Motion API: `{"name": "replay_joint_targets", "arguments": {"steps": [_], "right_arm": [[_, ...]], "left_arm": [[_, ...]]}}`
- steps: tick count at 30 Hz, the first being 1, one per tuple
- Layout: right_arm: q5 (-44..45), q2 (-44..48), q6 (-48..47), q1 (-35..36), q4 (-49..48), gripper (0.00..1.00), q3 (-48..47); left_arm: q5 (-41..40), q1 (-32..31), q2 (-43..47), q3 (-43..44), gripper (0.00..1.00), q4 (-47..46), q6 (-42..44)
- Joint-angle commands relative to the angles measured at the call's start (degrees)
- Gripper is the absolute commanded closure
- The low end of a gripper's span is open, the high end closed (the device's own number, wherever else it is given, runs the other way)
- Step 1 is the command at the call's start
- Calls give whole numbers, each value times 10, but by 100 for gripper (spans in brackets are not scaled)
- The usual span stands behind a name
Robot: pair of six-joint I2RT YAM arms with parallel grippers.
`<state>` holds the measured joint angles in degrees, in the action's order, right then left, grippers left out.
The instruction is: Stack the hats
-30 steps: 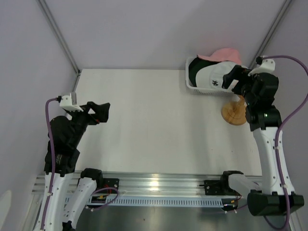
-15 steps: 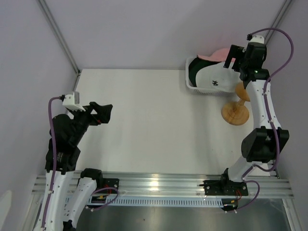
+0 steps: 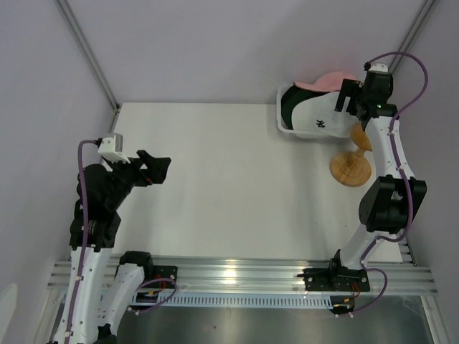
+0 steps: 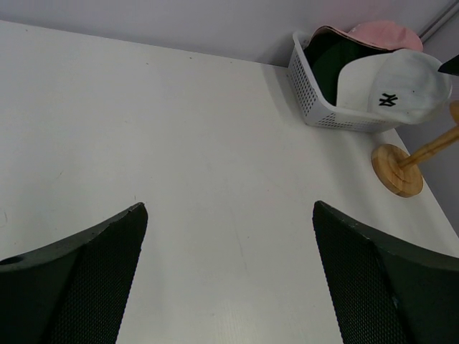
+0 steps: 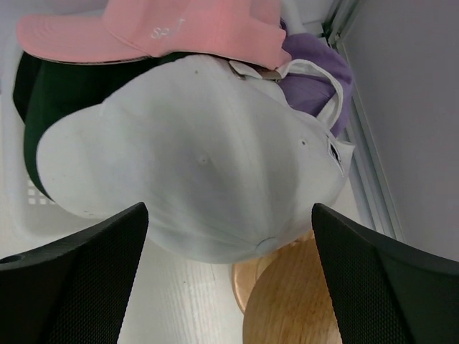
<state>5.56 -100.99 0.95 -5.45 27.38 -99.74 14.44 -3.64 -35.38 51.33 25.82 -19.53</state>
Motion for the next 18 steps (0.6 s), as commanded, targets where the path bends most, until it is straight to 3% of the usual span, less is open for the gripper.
{"name": "replay_joint_targets", "arguments": {"steps": [1,6,8,12,14,16,18], "right_arm": [[-8,-19,-25,-4,-8,3,-2],[-12,-34,-28,-4,-15,14,1],[-22,-49,-25,-4,-15,23,-9],[-27,-71,-20,-1,-7,25,-19],[-15,-78,-22,4,-8,41,-22],[1,-79,-24,7,0,71,-31],[17,-69,-31,14,-5,84,-30]], "left_arm": [[37,21,3,16,0,-17,-10],[50,30,1,13,0,-18,-13],[48,31,3,14,0,-17,-13],[44,33,2,14,0,-15,-12],[45,34,-9,18,0,-13,-12],[48,34,-25,23,1,-6,-12],[58,34,-38,28,1,1,-10]]}}
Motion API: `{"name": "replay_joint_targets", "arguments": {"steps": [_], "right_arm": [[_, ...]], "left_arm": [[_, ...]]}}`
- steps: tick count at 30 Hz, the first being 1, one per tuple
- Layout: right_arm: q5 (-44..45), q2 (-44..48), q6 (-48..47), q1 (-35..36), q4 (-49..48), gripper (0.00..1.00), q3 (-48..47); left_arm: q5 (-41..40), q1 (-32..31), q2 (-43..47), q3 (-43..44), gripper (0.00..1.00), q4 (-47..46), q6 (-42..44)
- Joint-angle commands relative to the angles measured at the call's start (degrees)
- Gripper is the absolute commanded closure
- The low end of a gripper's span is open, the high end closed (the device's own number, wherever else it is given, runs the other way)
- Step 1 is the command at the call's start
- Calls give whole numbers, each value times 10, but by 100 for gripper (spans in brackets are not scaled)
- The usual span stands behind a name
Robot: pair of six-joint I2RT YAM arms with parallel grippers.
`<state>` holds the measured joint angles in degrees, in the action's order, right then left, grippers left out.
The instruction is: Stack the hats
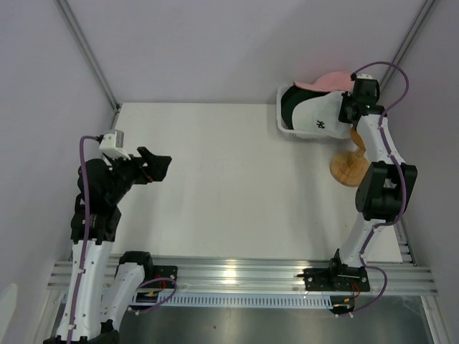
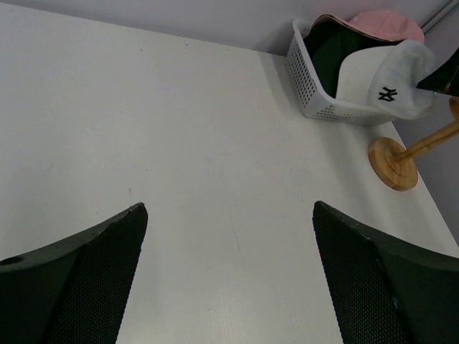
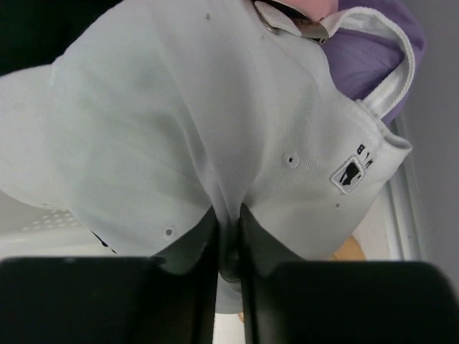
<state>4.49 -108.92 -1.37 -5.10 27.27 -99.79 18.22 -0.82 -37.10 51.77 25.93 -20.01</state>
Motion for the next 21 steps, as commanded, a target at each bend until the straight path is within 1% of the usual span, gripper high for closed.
{"name": "replay_joint_targets", "arguments": {"steps": [1,3,4,5,7,10,13,14,15,16,17,18,20,21], "right_arm": [[38,14,-12,13,-5,92,-31],[51,24,-35,29,-7,94,-37],[70,33,-44,36,-7,99,-42],[82,36,-53,43,-7,100,-54],[104,46,-75,67,-10,100,-75],[111,56,-81,86,-7,100,-100],[101,57,-62,97,18,100,-155],[102,54,-57,99,45,100,-199],[113,51,-50,103,62,100,-223],[126,43,-49,113,79,100,-249],[149,39,-48,120,115,100,-276],[198,34,-48,127,137,100,-332],[248,24,-45,151,177,100,-382],[286,26,-43,157,205,100,-404]], "left_arm": [[25,6,-33,28,1,4,-2],[34,6,-46,32,1,6,4],[40,23,-53,32,1,6,5],[42,25,-66,35,1,9,5],[52,26,-76,37,1,10,6],[76,26,-88,39,1,10,6],[85,25,-85,40,0,8,8],[86,26,-82,40,1,10,8],[86,25,-78,39,1,10,8],[85,25,-75,40,0,10,8],[85,26,-73,38,0,10,8],[85,25,-68,39,1,11,8],[83,25,-63,39,0,12,10],[82,25,-57,39,0,13,11]]}}
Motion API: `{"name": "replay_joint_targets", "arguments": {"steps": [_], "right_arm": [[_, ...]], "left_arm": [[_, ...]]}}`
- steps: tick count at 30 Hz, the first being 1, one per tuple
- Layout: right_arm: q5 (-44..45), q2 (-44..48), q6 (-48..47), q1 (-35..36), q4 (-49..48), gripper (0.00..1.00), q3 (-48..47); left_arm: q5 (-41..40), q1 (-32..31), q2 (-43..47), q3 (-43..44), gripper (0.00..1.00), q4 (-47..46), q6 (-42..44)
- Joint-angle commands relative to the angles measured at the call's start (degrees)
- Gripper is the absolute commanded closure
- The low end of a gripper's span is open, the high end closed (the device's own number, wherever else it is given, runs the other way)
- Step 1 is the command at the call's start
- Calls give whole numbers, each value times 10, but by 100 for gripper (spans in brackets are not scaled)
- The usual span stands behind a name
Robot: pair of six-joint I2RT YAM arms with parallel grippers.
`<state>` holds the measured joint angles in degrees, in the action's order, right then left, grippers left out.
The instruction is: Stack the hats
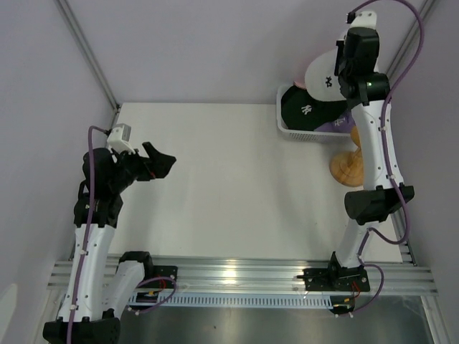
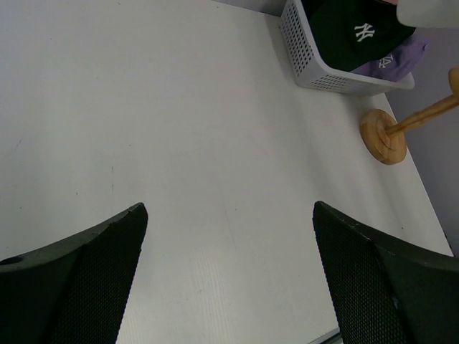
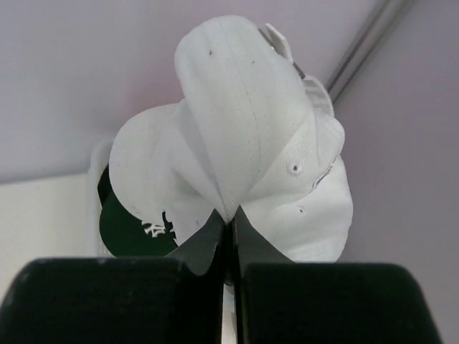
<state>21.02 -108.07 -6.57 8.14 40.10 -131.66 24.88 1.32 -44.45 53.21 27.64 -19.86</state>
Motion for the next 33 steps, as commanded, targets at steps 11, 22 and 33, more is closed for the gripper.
{"name": "replay_joint_targets", "arguments": {"steps": [11,22,33], "right_arm": [[183,92,90,18,218,96,11],[141,115,120,-56,201,100,135],[93,126,100,-57,191,100,134]], "left_arm": [[-20,-47,28,29,0,11,21],[-42,-81,30,37,0,23,30],[-50,-84,30,38,1,26,32]]}}
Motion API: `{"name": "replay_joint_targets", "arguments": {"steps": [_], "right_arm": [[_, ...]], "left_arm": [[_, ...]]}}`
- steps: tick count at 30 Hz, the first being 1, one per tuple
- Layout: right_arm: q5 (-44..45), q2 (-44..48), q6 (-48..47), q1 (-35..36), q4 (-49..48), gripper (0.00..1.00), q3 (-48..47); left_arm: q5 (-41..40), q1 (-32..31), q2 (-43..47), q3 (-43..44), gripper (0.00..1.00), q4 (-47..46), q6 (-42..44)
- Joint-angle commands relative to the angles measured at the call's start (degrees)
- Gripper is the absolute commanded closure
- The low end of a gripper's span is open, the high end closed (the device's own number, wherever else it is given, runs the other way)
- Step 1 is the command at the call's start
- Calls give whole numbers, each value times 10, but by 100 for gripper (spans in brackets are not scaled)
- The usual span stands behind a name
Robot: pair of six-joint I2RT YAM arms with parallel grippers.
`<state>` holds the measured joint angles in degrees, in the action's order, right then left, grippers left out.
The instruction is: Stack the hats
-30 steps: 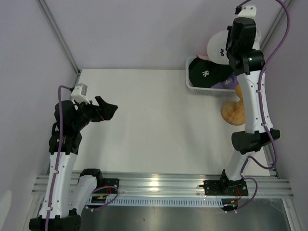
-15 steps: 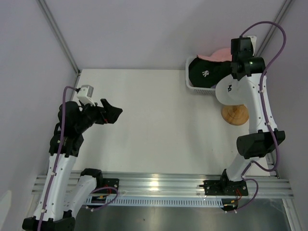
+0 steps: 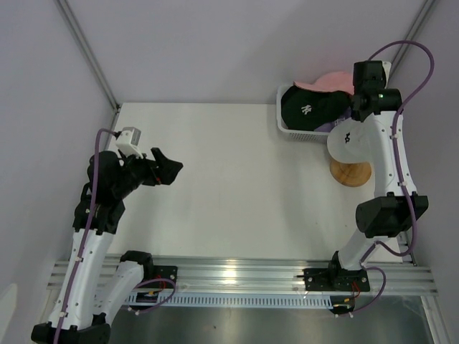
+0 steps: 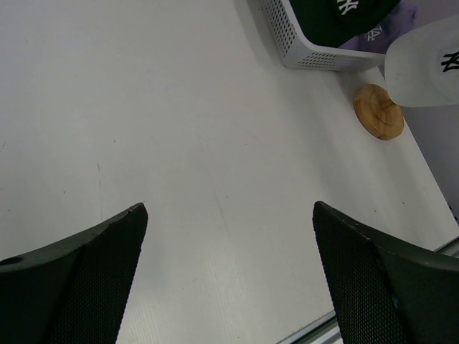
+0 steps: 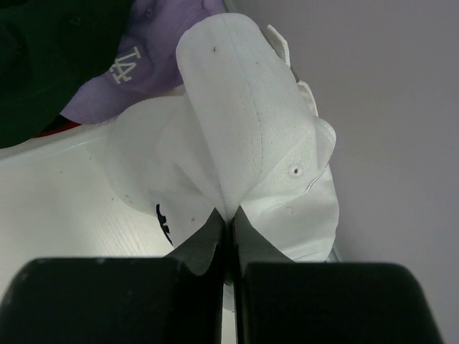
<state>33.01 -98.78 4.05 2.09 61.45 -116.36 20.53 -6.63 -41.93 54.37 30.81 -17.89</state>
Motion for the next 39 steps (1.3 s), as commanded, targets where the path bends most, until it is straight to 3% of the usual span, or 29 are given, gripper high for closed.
{"name": "replay_joint_targets", "arguments": {"steps": [1,5,10,13,19,20,23,27,31,35,39], "right_arm": [[-38,38,-9,6,-24,100,-24],[-81,51,-59,47,-75,100,-53],[-49,42,-167,137,-173,98,-76],[-43,0,-197,139,-222,97,-125],[130,-127,-196,159,-129,97,-297],[219,-122,-198,173,-132,97,-279],[294,-91,-164,179,-84,99,-219],[224,-30,-102,152,-40,100,-145],[137,9,-51,81,-7,100,-103],[66,33,-57,45,-35,100,-14],[57,39,-54,11,-70,100,61]], "left_arm": [[-6,-5,4,26,1,-6,11],[-3,-5,2,24,0,-7,10],[-2,-4,0,24,1,-8,10],[-4,-4,-1,23,1,-8,10],[-9,2,-2,23,0,-7,10],[-10,3,-3,24,0,-7,10],[-2,2,-4,24,1,-7,10],[1,0,-6,25,0,-6,10],[5,-2,-6,21,1,-7,10],[6,-2,-5,23,0,-9,9],[6,-1,-3,21,1,-8,9]]}}
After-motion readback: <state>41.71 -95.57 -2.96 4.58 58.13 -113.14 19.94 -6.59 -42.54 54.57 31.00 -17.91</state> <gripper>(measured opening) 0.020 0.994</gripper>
